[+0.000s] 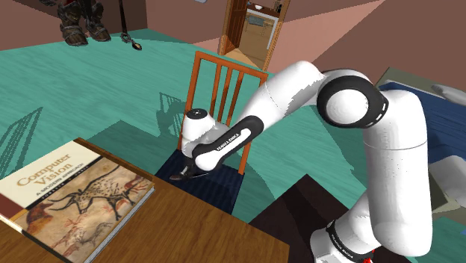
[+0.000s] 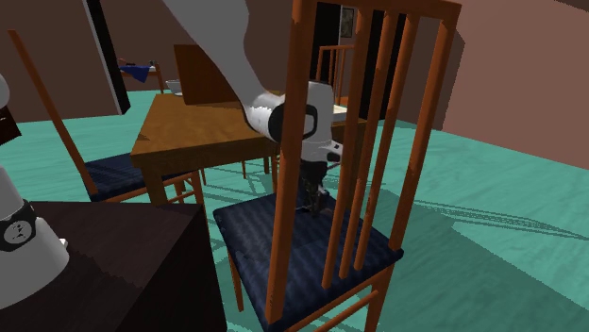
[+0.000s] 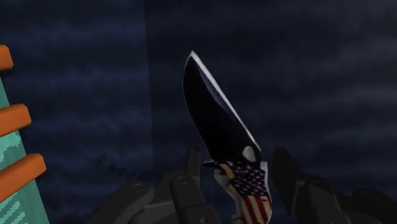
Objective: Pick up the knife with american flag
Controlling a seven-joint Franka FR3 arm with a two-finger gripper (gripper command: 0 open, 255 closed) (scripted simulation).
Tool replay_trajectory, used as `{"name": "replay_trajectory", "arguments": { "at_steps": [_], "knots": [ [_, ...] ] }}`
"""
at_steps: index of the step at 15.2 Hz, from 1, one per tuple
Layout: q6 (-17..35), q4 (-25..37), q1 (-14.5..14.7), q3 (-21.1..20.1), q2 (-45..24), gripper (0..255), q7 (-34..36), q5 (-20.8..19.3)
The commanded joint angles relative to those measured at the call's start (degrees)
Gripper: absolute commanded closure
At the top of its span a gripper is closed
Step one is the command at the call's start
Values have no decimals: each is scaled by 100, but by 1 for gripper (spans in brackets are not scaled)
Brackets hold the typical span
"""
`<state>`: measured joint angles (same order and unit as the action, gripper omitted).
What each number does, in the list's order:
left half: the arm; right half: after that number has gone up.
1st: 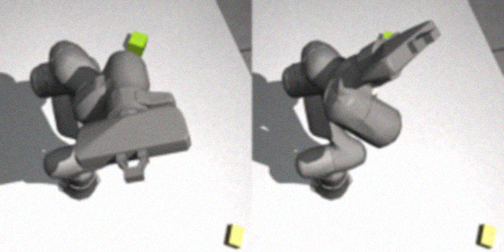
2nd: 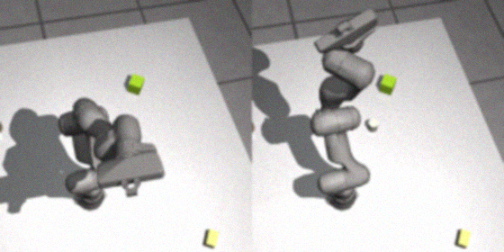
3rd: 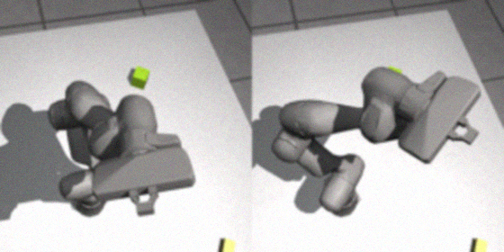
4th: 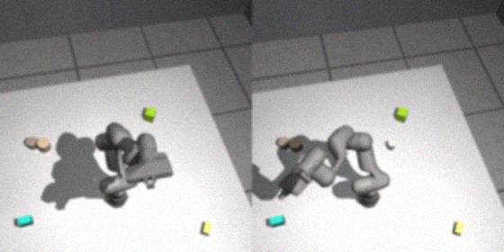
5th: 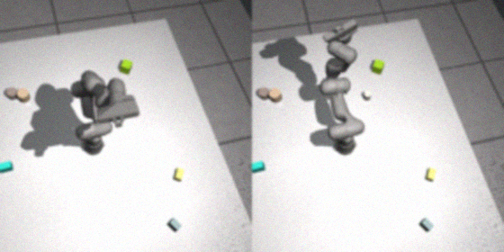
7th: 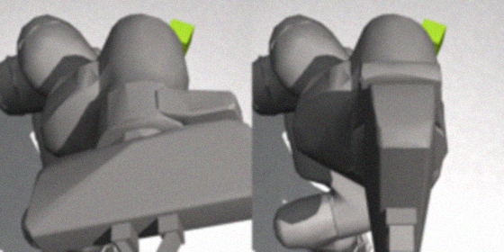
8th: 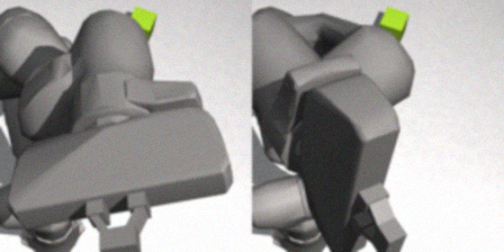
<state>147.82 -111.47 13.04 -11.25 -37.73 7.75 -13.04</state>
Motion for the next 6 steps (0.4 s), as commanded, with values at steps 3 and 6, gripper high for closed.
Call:
{"name": "replay_trajectory", "arguments": {
  "at_steps": [3, 6],
  "knots": [
    [-188, -87, -61, -70, 273, 255, -52, 70],
    [-245, -104, -76, -90, 347, 255, -67, 91]
  ]
}}
